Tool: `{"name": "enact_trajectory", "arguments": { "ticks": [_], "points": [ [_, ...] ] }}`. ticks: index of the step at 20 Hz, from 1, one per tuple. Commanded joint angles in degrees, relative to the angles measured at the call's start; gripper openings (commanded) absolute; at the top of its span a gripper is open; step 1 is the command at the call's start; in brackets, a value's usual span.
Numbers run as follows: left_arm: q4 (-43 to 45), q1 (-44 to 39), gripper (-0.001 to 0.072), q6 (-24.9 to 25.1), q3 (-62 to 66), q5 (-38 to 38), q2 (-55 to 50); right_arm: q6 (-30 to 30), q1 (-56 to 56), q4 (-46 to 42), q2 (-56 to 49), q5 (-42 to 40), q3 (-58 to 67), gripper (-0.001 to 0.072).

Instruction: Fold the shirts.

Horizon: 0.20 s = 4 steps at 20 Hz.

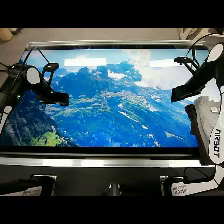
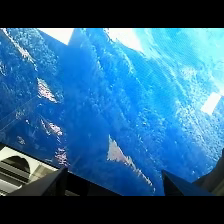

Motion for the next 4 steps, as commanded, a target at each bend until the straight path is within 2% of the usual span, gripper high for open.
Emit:
{"name": "enact_trajectory", "arguments": {
  "ticks": [1,4],
  "points": [
    [0.0,0.0,0.0679,0.0,0.0,0.0,0.0,-0.1,0.0,0.0,0.0,0.0,0.0,0.0632],
    [0.0,0.0,0.0679,0.0,0.0,0.0,0.0,0.0,0.0,0.0,0.0,0.0,0.0,0.0632]
  ]
}}
